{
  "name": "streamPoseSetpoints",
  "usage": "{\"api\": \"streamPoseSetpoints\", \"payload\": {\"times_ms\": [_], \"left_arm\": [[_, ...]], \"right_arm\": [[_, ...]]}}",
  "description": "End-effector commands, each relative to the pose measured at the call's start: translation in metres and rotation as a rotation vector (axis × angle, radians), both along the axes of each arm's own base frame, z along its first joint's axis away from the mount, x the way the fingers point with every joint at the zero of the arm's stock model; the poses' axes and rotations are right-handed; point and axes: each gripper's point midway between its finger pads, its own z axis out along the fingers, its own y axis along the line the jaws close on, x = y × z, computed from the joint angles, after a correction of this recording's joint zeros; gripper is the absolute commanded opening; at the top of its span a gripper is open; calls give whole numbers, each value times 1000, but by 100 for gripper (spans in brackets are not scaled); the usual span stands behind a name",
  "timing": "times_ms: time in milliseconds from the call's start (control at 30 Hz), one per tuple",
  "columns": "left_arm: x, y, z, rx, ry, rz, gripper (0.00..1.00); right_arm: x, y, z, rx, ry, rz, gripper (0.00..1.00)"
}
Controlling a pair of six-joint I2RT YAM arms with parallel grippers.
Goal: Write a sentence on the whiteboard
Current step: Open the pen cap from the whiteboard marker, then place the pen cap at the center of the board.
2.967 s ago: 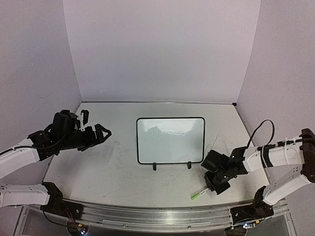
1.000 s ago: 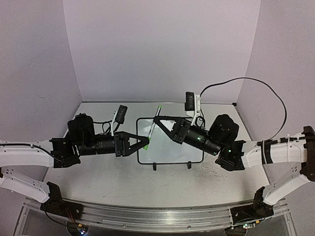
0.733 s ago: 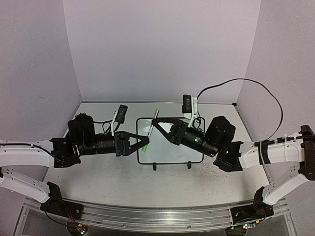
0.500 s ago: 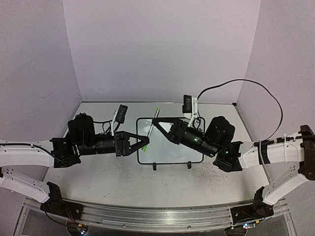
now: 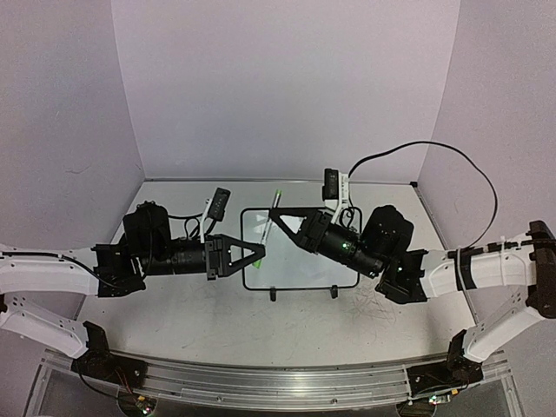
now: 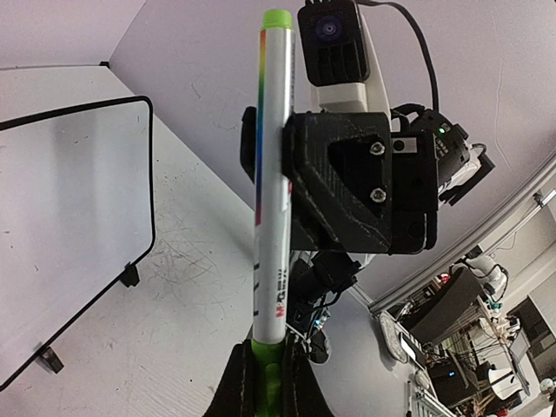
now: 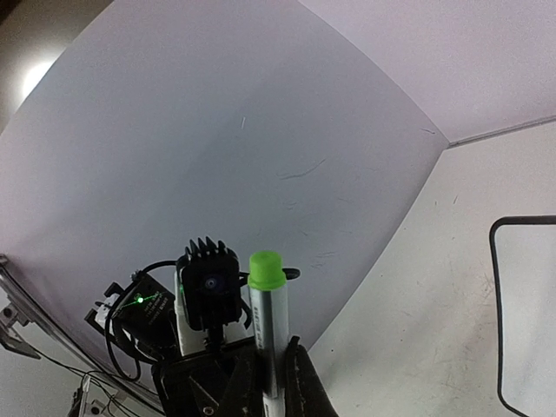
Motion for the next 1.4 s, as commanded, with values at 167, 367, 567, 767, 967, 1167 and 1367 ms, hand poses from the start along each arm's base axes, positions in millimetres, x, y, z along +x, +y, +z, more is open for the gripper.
{"api": "streamPoseSetpoints", "payload": {"times_ms": [167, 367, 567, 767, 967, 1167, 1367], "left_arm": [[-1, 1, -24, 32, 32, -4, 0], [-12, 9, -38, 52, 34, -38, 0], [-14, 22, -38, 47, 12, -12, 0], [57, 79, -86, 446, 55, 488, 0], [104, 164, -130, 721, 133, 930, 0], [132, 195, -182, 806, 265, 1104, 0], [142, 187, -215, 864, 284, 1115, 0]], "right_arm": [[29, -52, 65, 98, -62, -165, 0], [44, -104, 97, 96, -126, -308, 0], [45, -134, 110, 88, -158, -405, 0], [44, -138, 107, -48, -195, -434, 0], [42, -150, 93, -76, -171, -465, 0], [40, -148, 94, -87, -177, -449, 0], [38, -148, 89, -107, -167, -438, 0]]}}
